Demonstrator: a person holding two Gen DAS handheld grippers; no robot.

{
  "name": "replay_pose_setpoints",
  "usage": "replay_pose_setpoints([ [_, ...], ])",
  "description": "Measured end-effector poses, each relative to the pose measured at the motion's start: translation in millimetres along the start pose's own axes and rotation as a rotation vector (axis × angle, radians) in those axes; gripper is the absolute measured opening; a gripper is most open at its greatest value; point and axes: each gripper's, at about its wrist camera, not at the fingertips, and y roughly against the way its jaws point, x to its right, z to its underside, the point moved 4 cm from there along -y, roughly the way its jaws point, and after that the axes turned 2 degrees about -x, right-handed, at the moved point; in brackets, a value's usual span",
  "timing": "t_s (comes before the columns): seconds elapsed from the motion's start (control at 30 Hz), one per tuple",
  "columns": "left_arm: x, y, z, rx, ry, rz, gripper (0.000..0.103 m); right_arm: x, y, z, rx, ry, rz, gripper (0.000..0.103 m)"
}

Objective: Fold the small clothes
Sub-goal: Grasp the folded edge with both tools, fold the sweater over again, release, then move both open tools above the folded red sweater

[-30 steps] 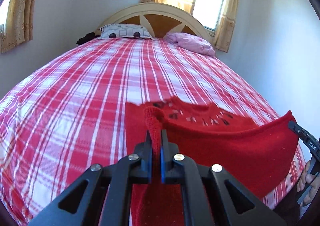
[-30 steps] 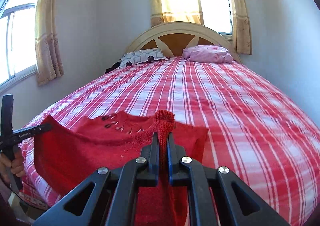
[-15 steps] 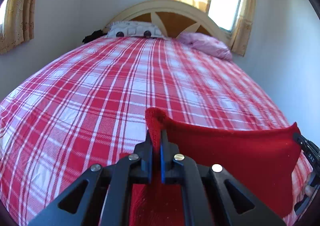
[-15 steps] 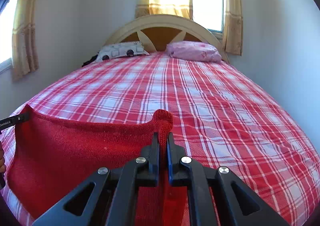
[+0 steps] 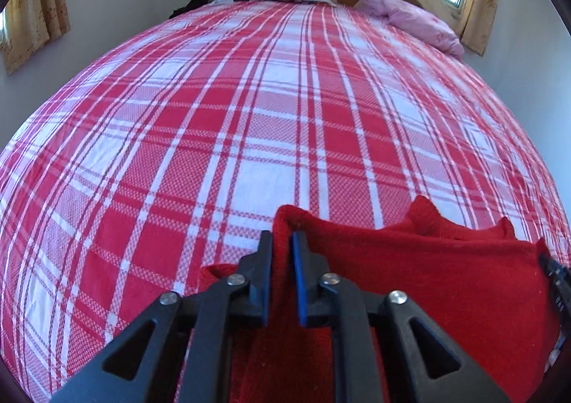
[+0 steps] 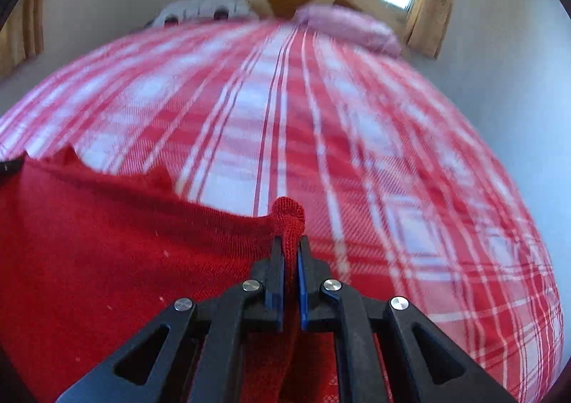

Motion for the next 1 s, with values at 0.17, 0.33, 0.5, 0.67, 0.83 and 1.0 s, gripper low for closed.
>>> replay_pose_setpoints([
  [0.17, -8.5, 25.5, -0.9, 0.001, -0.033, 0.010, 0.039, 19.7, 24.9, -3.6, 0.027, -0.087, -0.104, 0.016],
  [0.33, -34.4, 85.6, 7.3, 0.130, -0.045, -0.042, 0.061, 60.9, 113.8, 26.7, 0.236, -0.298, -0.143, 0.040],
  [0.5, -31.7, 121.6, 57.4, 0.137, -0.104, -0.029, 0.061, 26.4, 161.0, 86.3, 0.239, -0.286, -0.228, 0.041],
  [0.67, -10.1, 127.9, 105.1, 0.121, -0.132, -0.021, 0.061, -17.0, 173.0, 128.6, 0.244, -0.229, -0.188, 0.041],
  [0.83, 7.8, 113.5, 124.5, 0.086, -0.173, -0.098, 0.062, -33.9, 160.2, 149.5, 0.204, -0.203, -0.197, 0.040],
  [1.0, 7.2, 111.7, 136.8, 0.102, -0.181, -0.155, 0.068, -40.6, 141.8, 166.0, 0.156, -0.183, -0.165, 0.034],
])
